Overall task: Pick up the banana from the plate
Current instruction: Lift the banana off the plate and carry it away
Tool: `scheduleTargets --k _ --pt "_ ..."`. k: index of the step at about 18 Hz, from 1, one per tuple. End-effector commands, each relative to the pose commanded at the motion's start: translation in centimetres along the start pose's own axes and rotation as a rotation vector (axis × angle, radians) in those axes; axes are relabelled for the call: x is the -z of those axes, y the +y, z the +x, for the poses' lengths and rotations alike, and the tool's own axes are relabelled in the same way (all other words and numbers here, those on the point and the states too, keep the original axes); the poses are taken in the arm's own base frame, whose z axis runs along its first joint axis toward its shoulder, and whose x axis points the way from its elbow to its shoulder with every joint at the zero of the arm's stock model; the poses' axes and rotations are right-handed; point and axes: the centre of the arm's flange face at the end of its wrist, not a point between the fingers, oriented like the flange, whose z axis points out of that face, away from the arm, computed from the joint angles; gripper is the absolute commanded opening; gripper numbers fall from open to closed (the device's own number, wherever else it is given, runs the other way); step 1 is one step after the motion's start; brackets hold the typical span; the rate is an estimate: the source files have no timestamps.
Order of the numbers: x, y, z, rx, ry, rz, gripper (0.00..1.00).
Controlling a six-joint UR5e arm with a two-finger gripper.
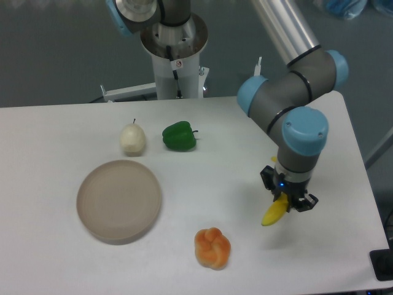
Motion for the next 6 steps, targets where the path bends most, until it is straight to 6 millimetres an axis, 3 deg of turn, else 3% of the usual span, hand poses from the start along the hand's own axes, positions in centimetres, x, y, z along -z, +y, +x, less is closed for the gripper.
scheduleTargets --k 6 --pt "-0.43 0.05 0.2 0.0 0.007 -0.003 0.0"
